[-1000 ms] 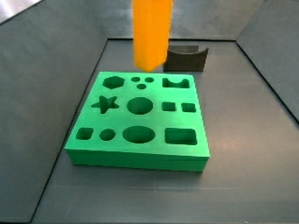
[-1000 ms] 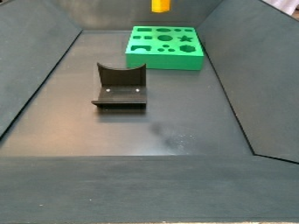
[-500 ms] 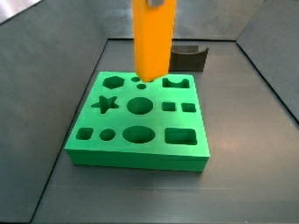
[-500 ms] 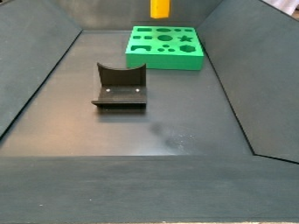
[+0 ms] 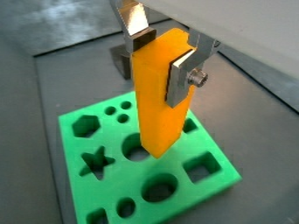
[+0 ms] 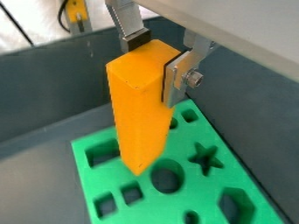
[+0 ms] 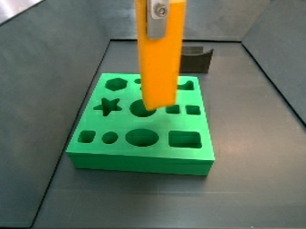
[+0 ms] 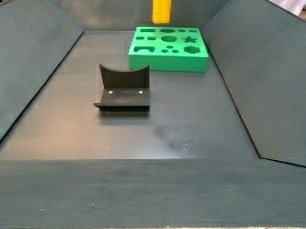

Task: Pick up the rectangle object. Move up. Move to above the board. Insert the rectangle object.
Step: Insert the rectangle object.

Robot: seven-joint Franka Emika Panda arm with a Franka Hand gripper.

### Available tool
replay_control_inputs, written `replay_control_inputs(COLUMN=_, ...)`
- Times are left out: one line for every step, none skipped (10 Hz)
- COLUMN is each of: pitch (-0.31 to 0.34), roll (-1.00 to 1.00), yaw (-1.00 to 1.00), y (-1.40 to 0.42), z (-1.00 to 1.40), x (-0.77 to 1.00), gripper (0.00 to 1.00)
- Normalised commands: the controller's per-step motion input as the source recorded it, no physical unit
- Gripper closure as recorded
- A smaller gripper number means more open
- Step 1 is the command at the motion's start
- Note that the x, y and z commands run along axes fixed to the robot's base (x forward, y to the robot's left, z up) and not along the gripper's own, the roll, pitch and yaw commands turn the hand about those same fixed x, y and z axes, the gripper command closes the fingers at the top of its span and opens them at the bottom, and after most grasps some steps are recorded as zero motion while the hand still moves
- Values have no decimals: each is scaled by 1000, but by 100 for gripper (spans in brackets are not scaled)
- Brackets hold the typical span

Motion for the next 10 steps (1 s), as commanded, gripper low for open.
replay_control_inputs(pitch=31, roll=0, yaw=-317, y=-543, z=0, x=260, gripper=100)
replay_control_inputs(pitch=10, roll=0, yaw=-334, y=-500, z=0, x=314, gripper=100)
replay_control_inputs(pitch=0, roll=0, yaw=-183, y=-117, z=0, x=217, gripper=100)
replay_control_inputs(pitch=0, roll=0, yaw=0, y=20, z=0, x=-29, gripper=100)
replay_control_inputs(pitch=0, roll=0, yaw=-917, y=-69, z=-177, x=120, gripper=100)
replay_control_inputs(pitch=0, roll=0, yaw=-1000, y=-20, z=-214, x=0, gripper=100)
replay_control_inputs(pitch=0, roll=0, yaw=-1000, y=-23, z=-191, x=0, gripper=100)
replay_control_inputs(pitch=0, roll=0, yaw=-417, y=-54, z=0, x=77, gripper=100)
replay_control_inputs(pitch=0, roll=0, yaw=0, y=-3, z=-17, x=0, gripper=100)
replay_control_inputs(pitch=0, roll=23, yaw=-469, y=-146, z=-89, x=431, gripper=100)
